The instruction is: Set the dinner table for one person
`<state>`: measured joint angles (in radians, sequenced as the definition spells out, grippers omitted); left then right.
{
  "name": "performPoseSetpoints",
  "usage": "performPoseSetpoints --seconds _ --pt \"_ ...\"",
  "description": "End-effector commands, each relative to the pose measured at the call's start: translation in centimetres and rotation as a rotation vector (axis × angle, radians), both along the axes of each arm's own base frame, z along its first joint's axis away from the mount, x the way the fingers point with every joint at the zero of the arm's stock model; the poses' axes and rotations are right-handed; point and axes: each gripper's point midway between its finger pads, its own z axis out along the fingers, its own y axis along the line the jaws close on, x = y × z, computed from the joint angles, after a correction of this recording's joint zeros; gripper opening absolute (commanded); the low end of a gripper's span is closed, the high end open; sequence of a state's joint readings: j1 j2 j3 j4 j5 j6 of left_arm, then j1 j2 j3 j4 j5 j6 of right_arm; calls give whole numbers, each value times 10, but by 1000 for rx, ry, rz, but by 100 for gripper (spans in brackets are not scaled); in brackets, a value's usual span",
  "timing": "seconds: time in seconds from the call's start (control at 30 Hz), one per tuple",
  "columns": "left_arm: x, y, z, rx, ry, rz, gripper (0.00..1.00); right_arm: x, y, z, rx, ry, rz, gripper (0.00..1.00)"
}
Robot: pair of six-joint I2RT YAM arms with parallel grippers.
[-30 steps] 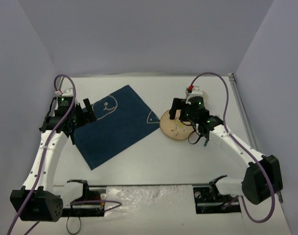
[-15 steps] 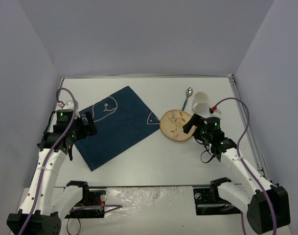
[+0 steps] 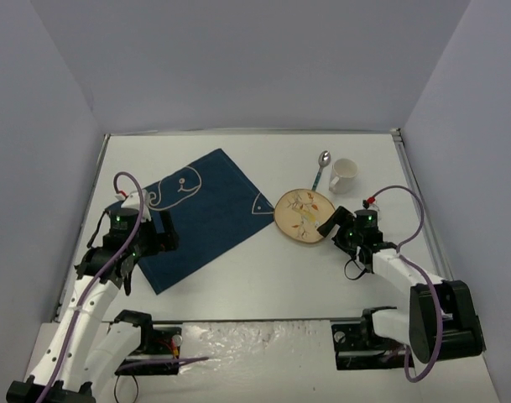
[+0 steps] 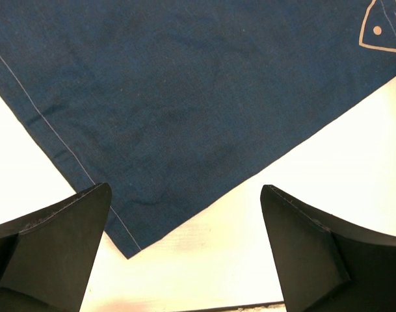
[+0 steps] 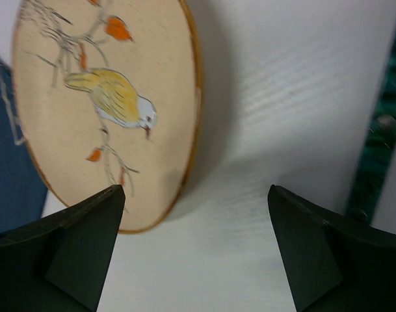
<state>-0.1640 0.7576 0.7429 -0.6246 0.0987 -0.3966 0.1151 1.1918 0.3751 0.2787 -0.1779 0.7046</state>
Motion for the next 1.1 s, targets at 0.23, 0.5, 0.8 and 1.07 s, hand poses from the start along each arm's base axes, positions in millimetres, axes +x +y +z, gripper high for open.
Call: performPoseSetpoints --seconds 0.23,0.5,0.8,1.07 --pt "21 5 23 40 -111 12 97 35 10 -4 100 -87 1 75" --pt "21 3 22 41 -104 3 97 31 2 -31 98 -30 -54 66" --pt "21 1 20 39 -98 -8 97 24 -9 -41 72 3 -111 42" --pt "20 0 20 39 -97 -8 97 21 -19 -21 37 -31 -146 0"
